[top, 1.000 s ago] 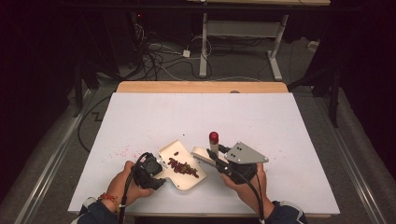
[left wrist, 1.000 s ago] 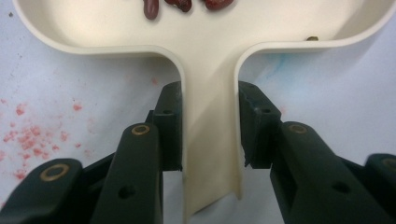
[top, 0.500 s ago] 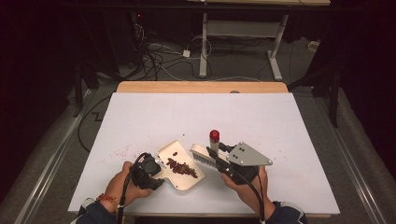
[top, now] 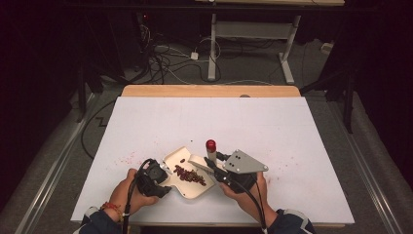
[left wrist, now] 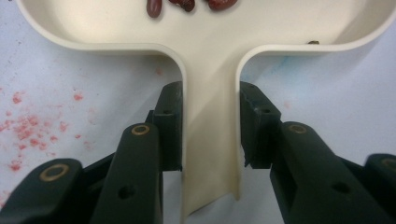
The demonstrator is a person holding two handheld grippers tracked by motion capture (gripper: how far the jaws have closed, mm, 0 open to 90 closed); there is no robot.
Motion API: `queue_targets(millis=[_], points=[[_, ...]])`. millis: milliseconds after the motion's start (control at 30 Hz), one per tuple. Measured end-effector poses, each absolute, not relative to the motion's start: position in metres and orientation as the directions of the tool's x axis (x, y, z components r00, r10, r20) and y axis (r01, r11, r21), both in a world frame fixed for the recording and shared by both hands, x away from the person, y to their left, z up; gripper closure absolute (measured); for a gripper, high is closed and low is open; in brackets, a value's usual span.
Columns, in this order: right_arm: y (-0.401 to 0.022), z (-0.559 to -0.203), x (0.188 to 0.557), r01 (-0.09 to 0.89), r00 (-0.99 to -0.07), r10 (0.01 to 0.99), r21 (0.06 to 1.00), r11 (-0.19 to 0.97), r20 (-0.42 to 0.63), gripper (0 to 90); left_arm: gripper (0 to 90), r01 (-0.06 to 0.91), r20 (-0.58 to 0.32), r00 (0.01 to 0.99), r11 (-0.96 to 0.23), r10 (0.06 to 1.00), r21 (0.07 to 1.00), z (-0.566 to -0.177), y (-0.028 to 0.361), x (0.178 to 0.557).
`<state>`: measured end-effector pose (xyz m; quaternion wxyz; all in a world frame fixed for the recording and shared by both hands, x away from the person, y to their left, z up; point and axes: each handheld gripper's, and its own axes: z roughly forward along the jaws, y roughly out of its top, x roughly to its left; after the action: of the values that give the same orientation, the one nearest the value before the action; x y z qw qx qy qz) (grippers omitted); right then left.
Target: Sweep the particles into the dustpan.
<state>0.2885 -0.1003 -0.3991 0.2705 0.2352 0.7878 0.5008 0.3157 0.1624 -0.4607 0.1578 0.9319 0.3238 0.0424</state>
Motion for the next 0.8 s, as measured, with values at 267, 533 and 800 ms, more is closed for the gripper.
queue_targets(millis=[267,533,800], points=[[-0.113,-0.387,0.291,0.067,-0.721,0.663,0.931,0.358,-0.203,70.4,63.8,0.599,-0.026,0.780,-0.733,0.626,0.323,-0.460,0.164,0.317],[-0.118,-0.390,0.337,0.036,-0.655,0.712,0.931,0.362,-0.251,70.4,63.7,0.633,-0.049,0.750,-0.696,0.659,0.339,-0.459,0.172,0.325],[-0.100,-0.399,0.386,0.055,-0.644,0.728,0.935,0.352,-0.236,70.4,63.8,0.669,-0.069,0.719,-0.662,0.692,0.338,-0.461,0.181,0.341]])
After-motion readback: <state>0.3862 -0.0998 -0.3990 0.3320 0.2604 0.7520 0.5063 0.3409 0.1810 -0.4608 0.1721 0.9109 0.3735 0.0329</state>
